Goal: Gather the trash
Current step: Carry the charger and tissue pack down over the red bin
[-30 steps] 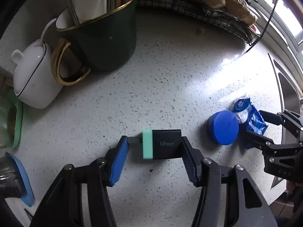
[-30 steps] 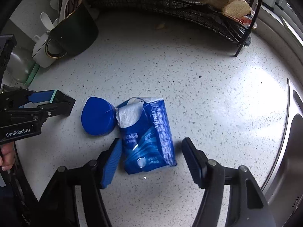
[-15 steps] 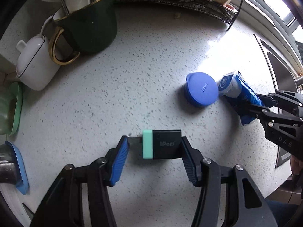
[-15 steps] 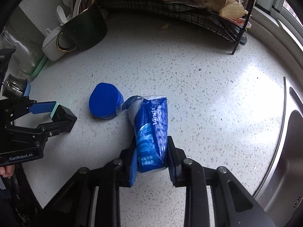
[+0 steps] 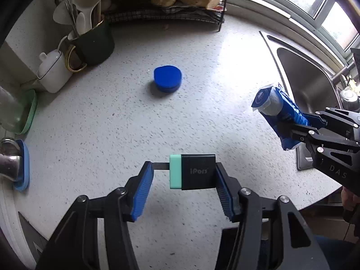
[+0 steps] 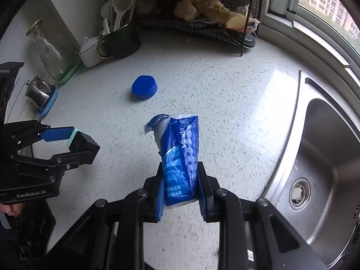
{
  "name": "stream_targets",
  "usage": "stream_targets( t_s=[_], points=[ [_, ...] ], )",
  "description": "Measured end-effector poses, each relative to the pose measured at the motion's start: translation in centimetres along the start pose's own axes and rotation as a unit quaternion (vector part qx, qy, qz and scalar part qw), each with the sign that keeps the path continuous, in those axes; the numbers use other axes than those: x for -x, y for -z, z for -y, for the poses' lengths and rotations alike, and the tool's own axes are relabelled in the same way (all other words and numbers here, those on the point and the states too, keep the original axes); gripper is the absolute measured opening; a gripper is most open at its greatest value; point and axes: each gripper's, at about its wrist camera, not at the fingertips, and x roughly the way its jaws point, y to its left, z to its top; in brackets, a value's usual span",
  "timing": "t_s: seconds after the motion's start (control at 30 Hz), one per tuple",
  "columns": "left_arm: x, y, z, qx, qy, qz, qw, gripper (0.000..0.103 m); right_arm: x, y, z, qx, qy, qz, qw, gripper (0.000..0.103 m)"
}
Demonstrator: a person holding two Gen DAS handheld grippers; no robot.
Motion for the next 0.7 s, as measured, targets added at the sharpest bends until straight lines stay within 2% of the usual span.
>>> stream_targets(
  t_s=[0.07,0.3,0.53,0.7],
  points=[
    [1.7,0.8,1.6,-0.008,-0.003,0.008,0.9999,0.052,2.2,1.7,1.2,-0.001,-0.001,0.010,1.000,0.023],
    [6.5,6.7,8.3,-0.020,-0.010,0.035,0.9991,0.052,8.2,9.0,2.4,0.010,-0.001,0.042,0.999,0.023],
    [8.8,13.7,14.7,-0.026,-0.017,0.043,0.9986,0.052,12.4,16.2,2.9,0.016,-0.005,0.062,0.998,0.023],
    [10.2,17.2,18.0,-0.033,-0.020,0.047,0.9982,0.052,15.1,20.9,3.5,0.017,-0.007,0.066,0.998,0.023]
  ],
)
